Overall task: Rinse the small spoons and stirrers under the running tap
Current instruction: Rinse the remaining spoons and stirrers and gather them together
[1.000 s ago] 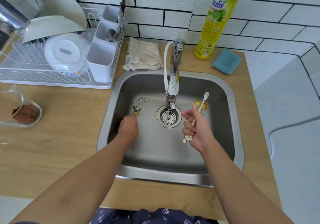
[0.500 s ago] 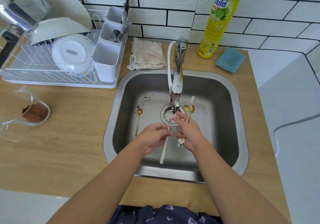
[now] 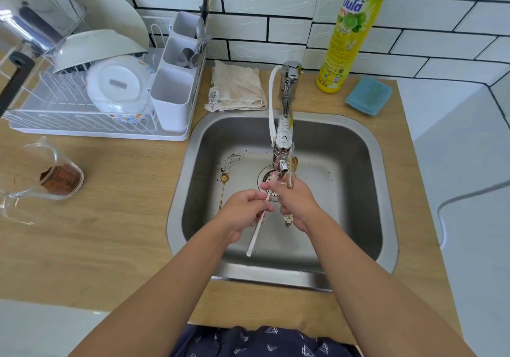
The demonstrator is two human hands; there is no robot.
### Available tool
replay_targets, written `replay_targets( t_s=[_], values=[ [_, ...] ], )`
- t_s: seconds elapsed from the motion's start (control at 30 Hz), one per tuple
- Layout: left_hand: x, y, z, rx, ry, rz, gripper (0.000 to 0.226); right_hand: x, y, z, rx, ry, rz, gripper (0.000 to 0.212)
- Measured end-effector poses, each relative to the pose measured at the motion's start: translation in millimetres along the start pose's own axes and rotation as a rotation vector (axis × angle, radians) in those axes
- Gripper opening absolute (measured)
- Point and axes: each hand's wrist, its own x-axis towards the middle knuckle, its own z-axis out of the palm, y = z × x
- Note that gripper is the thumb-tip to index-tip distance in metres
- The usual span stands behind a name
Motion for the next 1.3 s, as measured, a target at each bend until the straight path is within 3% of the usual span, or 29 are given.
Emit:
replay_targets(
  t_s=[0.27,0.37,0.5,0.63,0.73,0.83,0.93,1.07,1.13,1.23,1.3],
  values=[
    [1,7,-5,0.003,-0.021,0.015,0.011,4,-4,2,0.139,0.083,-0.015,0.018],
    [0,5,-6,0.020,-0.031,0.002,0.011,1,-1,0,0.060,0.030,-0.023,0.023],
    [0,2,-4,0.033,-0.032,0.001,0.012,1,-2,-2,0.020,0.094,-0.040,0.013],
    [-1,3,-5,0.019,-0.028,-0.005,0.012,0,1,-3,-0.018,0.007,-0.043,0.011],
    [-2,1,-4,0.020,-0.039,-0.008,0.014,0,0,-3,-0.093,0.054,-0.083,0.012],
    [-3,4,-5,0.007,-0.032,-0.002,0.015,1,1,-2,-0.006,0.054,-0.038,0.019],
    [-4,9,-8,-0.041,-0.042,-0.035,0.017,-1,4,-3,0.102,-0.076,-0.016,0.014],
    [-7,14,-12,-0.215,-0.143,-0.141,0.025,-2,6,-4,0.254,-0.167,-0.007,0.030],
    [-8,14,-15,-0.233,-0.157,-0.137,0.025,-1,3,-4,0.281,-0.163,-0.005,0.022],
    [-8,11,-15,-0.104,-0.134,-0.064,0.025,0,0,-4,0.262,-0.151,0.009,0.010],
    [-8,7,-12,0.042,-0.124,0.018,0.023,0,0,-5,0.266,-0.193,0.006,0.016]
  ],
)
